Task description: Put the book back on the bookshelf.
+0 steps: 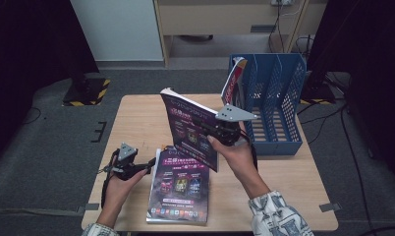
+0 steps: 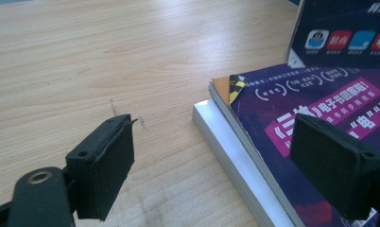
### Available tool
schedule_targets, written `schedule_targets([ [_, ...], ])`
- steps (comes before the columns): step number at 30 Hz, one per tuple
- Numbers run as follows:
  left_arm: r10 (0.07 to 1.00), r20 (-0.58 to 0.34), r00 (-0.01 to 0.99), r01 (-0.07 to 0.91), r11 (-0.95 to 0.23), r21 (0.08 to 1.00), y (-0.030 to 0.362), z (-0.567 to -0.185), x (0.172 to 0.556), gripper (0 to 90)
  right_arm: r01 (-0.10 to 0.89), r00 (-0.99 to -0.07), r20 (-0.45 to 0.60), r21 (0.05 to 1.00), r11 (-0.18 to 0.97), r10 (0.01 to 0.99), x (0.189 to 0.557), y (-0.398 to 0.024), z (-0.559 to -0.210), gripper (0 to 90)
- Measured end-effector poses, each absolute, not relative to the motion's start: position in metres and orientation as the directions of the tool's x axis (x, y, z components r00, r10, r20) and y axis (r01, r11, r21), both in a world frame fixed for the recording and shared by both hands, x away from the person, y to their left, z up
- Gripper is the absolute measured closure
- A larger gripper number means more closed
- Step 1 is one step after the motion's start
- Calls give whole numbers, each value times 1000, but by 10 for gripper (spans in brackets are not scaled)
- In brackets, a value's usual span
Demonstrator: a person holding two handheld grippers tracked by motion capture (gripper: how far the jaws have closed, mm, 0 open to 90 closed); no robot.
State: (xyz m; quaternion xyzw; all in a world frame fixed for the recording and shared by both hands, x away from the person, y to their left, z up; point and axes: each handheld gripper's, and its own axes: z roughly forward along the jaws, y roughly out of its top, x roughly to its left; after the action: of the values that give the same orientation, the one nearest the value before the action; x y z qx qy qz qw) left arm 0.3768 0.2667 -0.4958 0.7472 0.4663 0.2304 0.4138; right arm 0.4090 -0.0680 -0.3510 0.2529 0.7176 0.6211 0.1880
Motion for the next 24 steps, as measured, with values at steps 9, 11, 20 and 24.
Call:
schedule_targets([
  [9, 892, -29, 452, 507, -230, 831, 268, -496, 379, 136, 119, -782, 44, 990, 79, 622, 407, -84, -341, 828],
  [11, 890, -24, 456, 507, -238, 828, 267, -496, 379, 136, 115, -778, 42, 990, 77, 627, 405, -89, -340, 828],
  [20, 901, -27, 433, 516, -223, 827, 268, -497, 381, 96, 108, -762, 40, 992, 66, 647, 398, -113, -332, 828],
  [24, 903, -36, 429, 526, -217, 823, 269, -498, 381, 71, 111, -758, 40, 992, 68, 651, 397, -118, -330, 828],
])
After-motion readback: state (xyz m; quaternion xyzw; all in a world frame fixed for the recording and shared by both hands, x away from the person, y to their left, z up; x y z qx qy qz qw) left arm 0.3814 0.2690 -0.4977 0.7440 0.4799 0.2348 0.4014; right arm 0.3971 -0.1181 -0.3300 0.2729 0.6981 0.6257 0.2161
